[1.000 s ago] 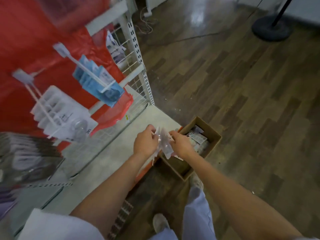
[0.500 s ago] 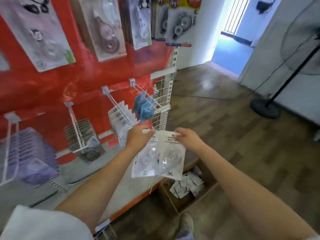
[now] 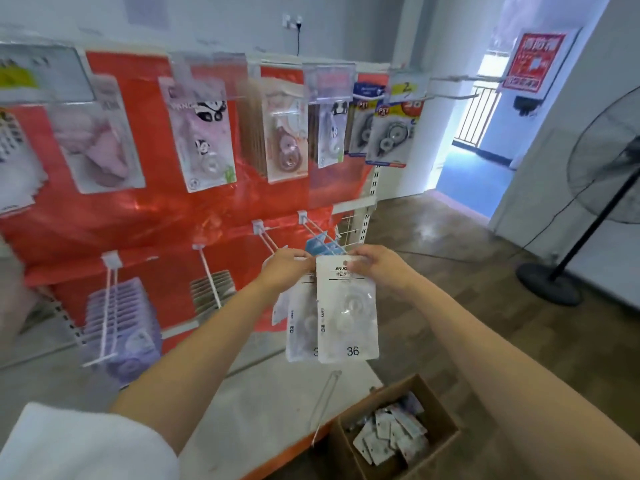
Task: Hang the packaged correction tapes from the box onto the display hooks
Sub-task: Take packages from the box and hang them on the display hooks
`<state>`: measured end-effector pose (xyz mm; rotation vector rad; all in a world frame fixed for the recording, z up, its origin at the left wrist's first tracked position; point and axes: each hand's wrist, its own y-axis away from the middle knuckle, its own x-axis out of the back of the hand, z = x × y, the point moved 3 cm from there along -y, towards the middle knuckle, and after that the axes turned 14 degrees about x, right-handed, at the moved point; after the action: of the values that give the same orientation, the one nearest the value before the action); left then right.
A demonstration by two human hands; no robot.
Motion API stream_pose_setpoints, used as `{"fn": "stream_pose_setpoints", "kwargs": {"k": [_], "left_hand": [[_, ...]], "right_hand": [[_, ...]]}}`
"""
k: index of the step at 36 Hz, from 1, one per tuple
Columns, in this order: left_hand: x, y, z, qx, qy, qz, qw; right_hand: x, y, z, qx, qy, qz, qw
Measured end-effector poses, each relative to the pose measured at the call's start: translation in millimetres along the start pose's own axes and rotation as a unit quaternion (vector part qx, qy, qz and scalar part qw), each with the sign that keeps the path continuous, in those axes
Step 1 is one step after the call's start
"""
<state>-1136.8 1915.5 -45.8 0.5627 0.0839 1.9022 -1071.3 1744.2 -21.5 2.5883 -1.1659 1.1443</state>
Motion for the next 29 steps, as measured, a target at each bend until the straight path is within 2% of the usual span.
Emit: {"fn": "stream_pose_setpoints", "kwargs": {"k": [3, 5, 10, 15, 21, 29], "left_hand": [[2, 5, -1, 0.027, 0.107, -0.037, 0.993], [5, 11, 2, 0.033, 0.166, -0.042, 0.985], [11, 23, 8, 0.035, 0.214, -0.033, 0.976], [12, 24, 11, 0.049, 0.287, -0.081, 0.953], [11, 35, 8, 0.015, 0.244, -0.159, 0.957], [18, 44, -1, -0.004, 0.211, -0.189, 0.959]], "right_hand": [[-3, -4, -16, 0.038, 0.025, 0.045, 0.998], [-5, -5, -23, 0.052, -0.008, 0.070, 0.996], [-12, -4, -34, 0.032, -0.096, 0.078, 0.992], [-11, -13, -44, 0.021, -0.113, 0.157, 0.981], [-10, -19, -54, 0.005, -0.113, 0.234, 0.966], [-20, -21, -54, 0.006, -0.109, 0.237, 0.965]]}}
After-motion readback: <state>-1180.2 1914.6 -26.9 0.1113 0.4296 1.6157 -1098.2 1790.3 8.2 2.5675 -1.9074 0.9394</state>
